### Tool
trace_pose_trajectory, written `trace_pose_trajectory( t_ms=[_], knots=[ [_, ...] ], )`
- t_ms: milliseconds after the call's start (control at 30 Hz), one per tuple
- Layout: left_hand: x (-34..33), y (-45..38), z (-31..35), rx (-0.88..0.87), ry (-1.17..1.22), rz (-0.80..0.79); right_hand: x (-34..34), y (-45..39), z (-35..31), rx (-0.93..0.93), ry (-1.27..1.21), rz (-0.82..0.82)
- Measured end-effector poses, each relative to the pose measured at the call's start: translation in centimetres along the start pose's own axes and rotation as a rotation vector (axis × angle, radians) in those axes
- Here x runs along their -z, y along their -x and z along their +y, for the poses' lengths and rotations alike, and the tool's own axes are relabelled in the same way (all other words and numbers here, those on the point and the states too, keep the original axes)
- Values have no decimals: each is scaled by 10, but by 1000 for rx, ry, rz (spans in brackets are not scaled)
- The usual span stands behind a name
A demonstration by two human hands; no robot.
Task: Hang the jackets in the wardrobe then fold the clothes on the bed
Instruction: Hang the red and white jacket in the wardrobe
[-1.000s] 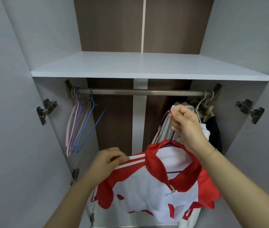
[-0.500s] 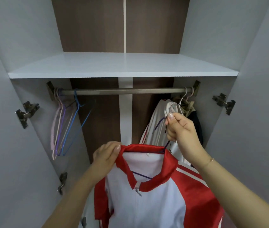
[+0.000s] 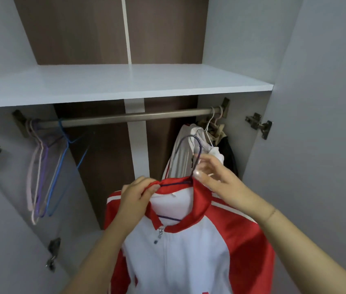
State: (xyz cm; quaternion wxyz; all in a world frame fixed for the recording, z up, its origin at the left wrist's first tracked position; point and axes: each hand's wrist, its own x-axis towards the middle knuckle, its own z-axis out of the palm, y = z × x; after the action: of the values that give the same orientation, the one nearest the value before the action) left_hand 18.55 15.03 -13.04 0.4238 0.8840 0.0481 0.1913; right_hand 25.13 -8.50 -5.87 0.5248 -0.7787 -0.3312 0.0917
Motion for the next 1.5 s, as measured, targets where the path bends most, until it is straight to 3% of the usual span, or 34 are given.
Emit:
trace_pose_trajectory(
  t_ms=[67, 133, 300, 433, 633, 833, 1100, 1300, 1500],
  knots=[
    [8, -14, -4, 39, 48, 33, 11, 15, 29, -49, 485, -18],
    [13, -29, -4, 62, 73, 24, 16, 22, 47, -32, 638, 54],
    [-8, -65, 2, -49, 31, 0, -1, 10, 66, -24, 493, 292],
    [-38, -89, 10, -91, 94, -158, -9, -7, 80, -119, 416, 284],
    [-50, -137, -12, 116, 120, -19, -7, -36, 116, -280, 263, 445],
    [-68, -169, -8, 248, 393, -53, 10, -117, 149, -356, 88, 569],
    [-99, -204, -7, 362, 520, -35, 42, -220, 178, -394, -147, 616],
    [-110, -218, -5, 401, 569, -1, 35, -216, 199, -409, 62, 494],
    [-115, -204, 6, 397, 637, -53, 28, -171, 191, -382, 285, 545]
  ],
)
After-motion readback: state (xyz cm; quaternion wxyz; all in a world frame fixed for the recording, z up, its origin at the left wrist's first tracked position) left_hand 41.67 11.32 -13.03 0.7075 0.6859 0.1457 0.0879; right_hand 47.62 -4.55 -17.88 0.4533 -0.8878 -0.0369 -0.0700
